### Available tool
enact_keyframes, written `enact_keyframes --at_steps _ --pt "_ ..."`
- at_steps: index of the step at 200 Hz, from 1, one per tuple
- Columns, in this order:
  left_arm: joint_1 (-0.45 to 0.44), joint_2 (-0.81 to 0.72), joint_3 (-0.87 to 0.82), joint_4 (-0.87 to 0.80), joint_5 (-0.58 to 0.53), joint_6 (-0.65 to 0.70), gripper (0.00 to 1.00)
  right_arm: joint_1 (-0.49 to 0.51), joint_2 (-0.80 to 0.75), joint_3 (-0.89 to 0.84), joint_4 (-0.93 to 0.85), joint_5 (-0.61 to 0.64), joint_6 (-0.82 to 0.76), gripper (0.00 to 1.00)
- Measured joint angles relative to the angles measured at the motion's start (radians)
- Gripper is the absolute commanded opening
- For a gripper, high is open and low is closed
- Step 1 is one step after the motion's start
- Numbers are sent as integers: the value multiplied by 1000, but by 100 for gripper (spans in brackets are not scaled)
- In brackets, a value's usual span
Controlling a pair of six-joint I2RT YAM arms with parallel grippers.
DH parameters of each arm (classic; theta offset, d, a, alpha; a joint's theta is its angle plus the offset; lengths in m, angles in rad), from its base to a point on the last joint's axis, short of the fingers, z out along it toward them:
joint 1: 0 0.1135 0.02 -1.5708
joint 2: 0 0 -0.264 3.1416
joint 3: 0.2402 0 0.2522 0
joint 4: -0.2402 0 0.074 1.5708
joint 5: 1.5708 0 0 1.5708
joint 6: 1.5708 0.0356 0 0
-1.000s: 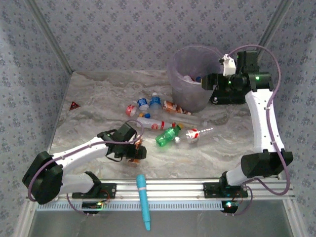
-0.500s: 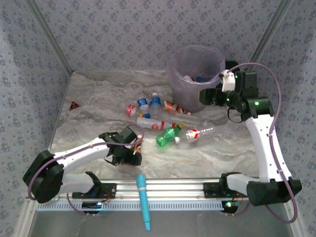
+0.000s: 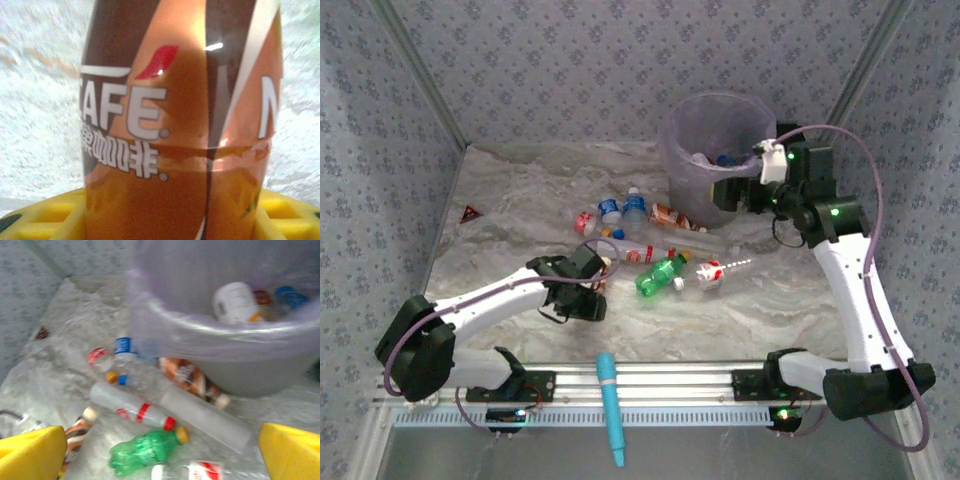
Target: Put the plastic bottles in the bin
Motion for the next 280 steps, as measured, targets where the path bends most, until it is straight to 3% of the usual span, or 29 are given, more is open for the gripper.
enact_keyframes --at_steps 40,89,114,169,233,251,280 --pt "16 -66 44 129 -78 23 29 272 -6 -53 115 17 82 97" --pt "23 -199 -12 510 -94 63 27 424 53 -98 277 92 203 97" --pt "24 -236 -74 685 -55 73 27 435 111 -99 344 97 243 92" --pt "21 -208 -95 859 58 72 27 422 262 -90 499 -7 288 83" --pt "8 -180 -95 917 116 69 27 397 342 -45 567 -78 313 57" --pt "8 -173 -95 921 118 66 27 395 348 -38 574 -95 314 42" --pt "8 -163 -95 914 113 45 29 391 371 -27 575 -113 316 33"
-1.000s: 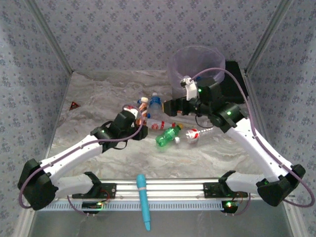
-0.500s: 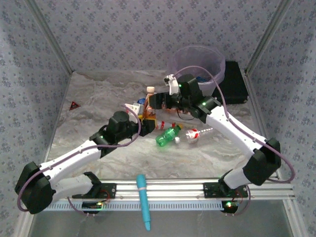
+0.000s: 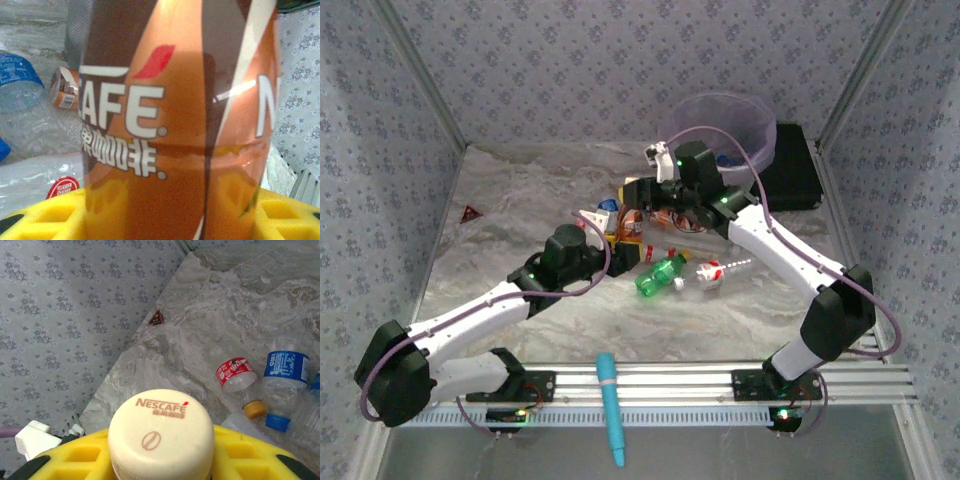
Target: Put the plastic bottles in the bin
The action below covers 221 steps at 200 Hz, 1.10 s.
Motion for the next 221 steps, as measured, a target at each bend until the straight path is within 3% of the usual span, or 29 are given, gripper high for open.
enact_keyframes --at_steps 15,36,51,135,221 --pt "0 0 0 -8 -3 -10 45 -2 7 0 1 -8 2 29" --pt "-2 -2 0 -13 -14 -26 87 -2 15 13 -8 -12 -3 27" --pt "-2 -14 0 -27 -24 -35 100 -5 17 32 -31 -7 -19 26" --pt "-2 -127 -11 -168 -115 -102 99 -133 -60 262 -330 58 -218 16" --pt "-2 -165 -78 -316 -256 -261 99 -312 -120 472 -335 144 -288 4"
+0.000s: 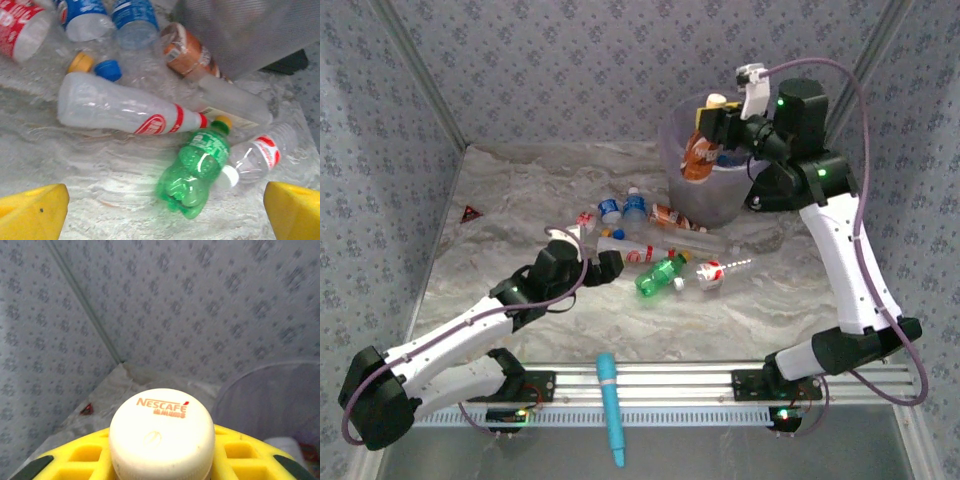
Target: Put the plastic bottles in the bin
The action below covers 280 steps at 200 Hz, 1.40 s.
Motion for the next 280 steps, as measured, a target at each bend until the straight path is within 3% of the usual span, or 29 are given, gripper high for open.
enact_keyframes --at_steps 71,164,223,280 --pt "0 -28 -19 -103 -89 -137 98 -161 151 144 29 56 -13 3" --pt "0 -59 -48 -163 -122 -233 95 -161 601 531 -223 66 -116 3" --pt "0 -94 -57 -181 -142 -255 95 -142 754 534 -324 17 -166 2" --pt "0 -96 -62 -183 -148 -262 95 -129 772 456 -303 -58 -165 10"
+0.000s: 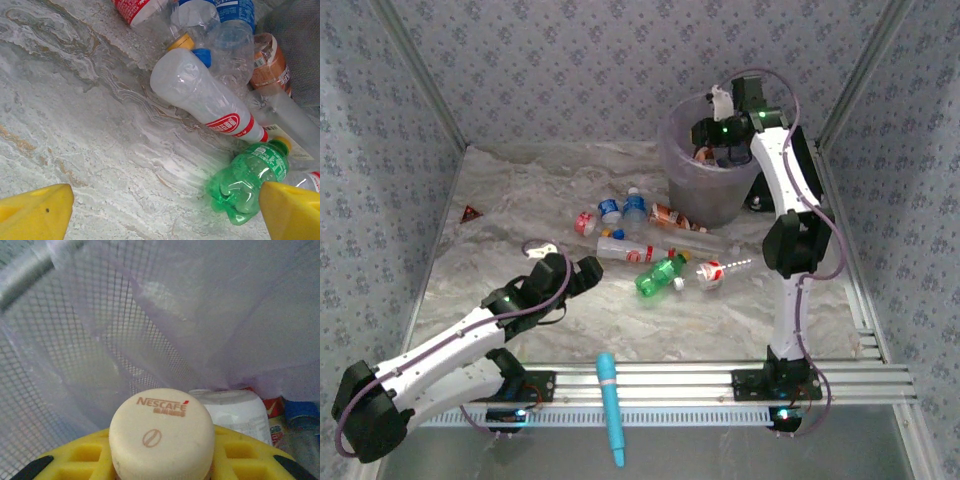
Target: Put the plastic bottles in the bin
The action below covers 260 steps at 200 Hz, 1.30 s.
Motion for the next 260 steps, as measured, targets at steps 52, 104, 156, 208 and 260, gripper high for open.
enact_keyframes --at_steps 52,104,156,208,260 --pt "0 4 0 3 0 0 96 11 35 -20 11 -34 7 34" --pt "0 43 0 6 1 0 97 10 35 -6 -32 -39 7 59" --pt "11 86 0 60 29 -6 96 7 -2 37 -82 -39 15 64" --pt "104 153 8 128 108 -46 95 -27 -122 90 -162 -11 22 67" --pt "220 245 100 132 169 -46 94 -102 -409 -50 -171 23 22 67"
